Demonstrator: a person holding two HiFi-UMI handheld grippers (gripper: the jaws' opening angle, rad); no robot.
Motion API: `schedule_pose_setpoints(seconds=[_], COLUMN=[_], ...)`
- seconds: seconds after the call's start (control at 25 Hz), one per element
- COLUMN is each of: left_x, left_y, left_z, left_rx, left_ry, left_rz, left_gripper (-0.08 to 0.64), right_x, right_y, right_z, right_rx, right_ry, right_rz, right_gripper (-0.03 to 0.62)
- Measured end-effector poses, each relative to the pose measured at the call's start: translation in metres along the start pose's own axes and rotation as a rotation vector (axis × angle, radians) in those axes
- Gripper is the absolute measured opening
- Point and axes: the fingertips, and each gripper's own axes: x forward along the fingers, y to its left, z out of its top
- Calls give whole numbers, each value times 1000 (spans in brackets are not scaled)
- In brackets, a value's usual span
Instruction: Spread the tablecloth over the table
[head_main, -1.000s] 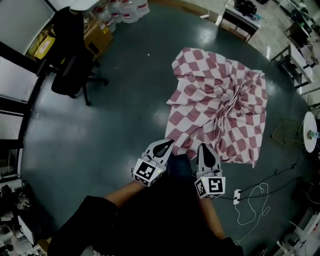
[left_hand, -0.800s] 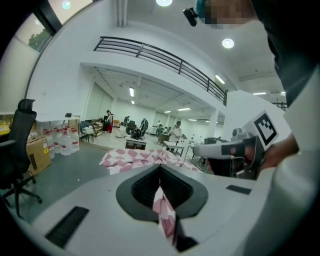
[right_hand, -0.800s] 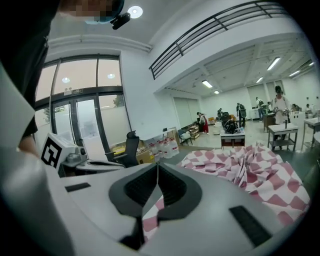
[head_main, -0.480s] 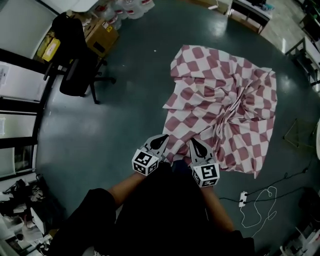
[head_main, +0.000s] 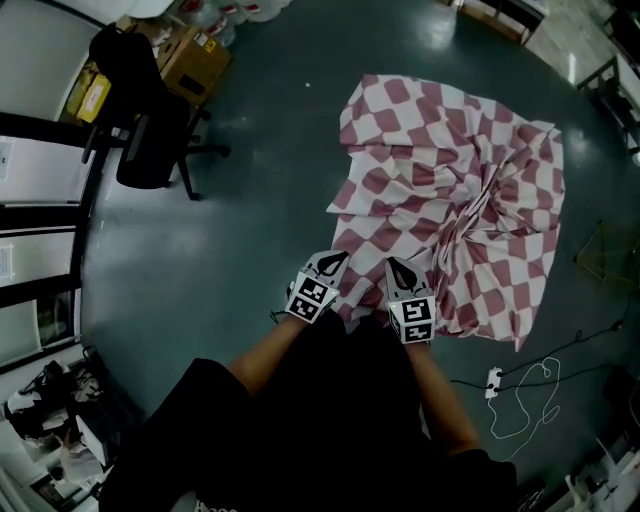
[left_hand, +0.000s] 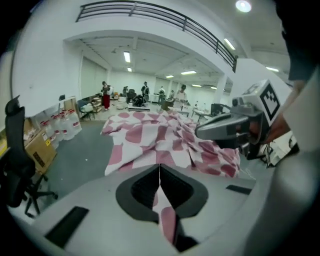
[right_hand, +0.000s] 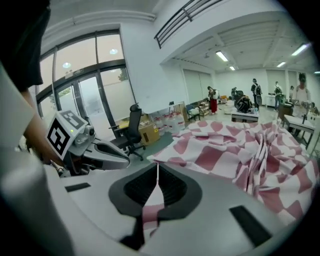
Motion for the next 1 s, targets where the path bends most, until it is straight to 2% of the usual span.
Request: schedule_pose_setpoints(seconds=[0.08,0.16,0.24,0.32,0.44,0.52,0.64,0.84,1.0], left_x=[19,39,51,59,69,71,68,58,44], left_y=[0,-4,-11,-15,-14,-14,-12,-9,-2], left_z=[-7,-16,-31,-41,-59,-76,-87,-93,-107], left_rx=[31,35,52,82,133,134,118,131,32], left_ry=[58,103,153,185,241,279,265,241,233], left_rz=[-46,-88,-124,-156,-179,-180,-179,-178,-181], left_gripper=[18,18,18,18,18,18,18,18,18], right_x=[16,32,44,54,69,72,77,86,98], right_y=[-3,-4,-3,-6,-10,-9,-5,5,21], right_z=[-14,-27,-42,-56,-79,-97,-116,-117,-115], right_rx=[14,-35,-97,-135,-189,-225,-255,-253,-280], right_ry=[38,83,164,245,351,415,483,498,503], right_rz=[-21,-23,-19,-17,-10,-3,11,21,49], right_gripper=[20,23,66,74,74,74,74,75,75])
